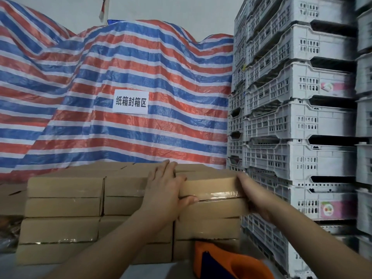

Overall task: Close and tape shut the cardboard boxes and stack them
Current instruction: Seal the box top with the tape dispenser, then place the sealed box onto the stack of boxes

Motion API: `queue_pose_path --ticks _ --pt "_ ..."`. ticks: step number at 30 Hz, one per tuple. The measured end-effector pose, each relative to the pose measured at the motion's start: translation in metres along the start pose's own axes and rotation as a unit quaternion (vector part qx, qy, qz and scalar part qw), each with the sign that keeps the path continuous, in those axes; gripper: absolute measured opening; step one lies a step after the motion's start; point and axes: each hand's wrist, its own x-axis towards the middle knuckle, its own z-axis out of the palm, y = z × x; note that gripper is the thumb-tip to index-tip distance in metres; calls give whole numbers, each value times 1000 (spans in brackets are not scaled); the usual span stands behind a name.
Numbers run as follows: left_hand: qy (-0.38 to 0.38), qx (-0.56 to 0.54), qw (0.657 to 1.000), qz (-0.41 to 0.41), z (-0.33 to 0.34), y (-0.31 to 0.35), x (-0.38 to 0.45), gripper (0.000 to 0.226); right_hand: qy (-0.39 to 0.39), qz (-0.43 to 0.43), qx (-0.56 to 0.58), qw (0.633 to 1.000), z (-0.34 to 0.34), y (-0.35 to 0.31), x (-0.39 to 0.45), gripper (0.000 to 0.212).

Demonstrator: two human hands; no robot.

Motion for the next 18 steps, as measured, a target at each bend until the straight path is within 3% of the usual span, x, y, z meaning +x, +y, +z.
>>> queue_pose_path --ticks 14,16,18 --pt "-41 22 998 -31 18 -5 9 67 16 13 -2 1000 19 8 22 75" --pt "-32 8 999 -26 13 -5 6 67 26 17 15 999 21 7 19 77" --pt "20 -23 999 -13 0 -10 1 56 87 -18 -6 996 22 7 13 72"
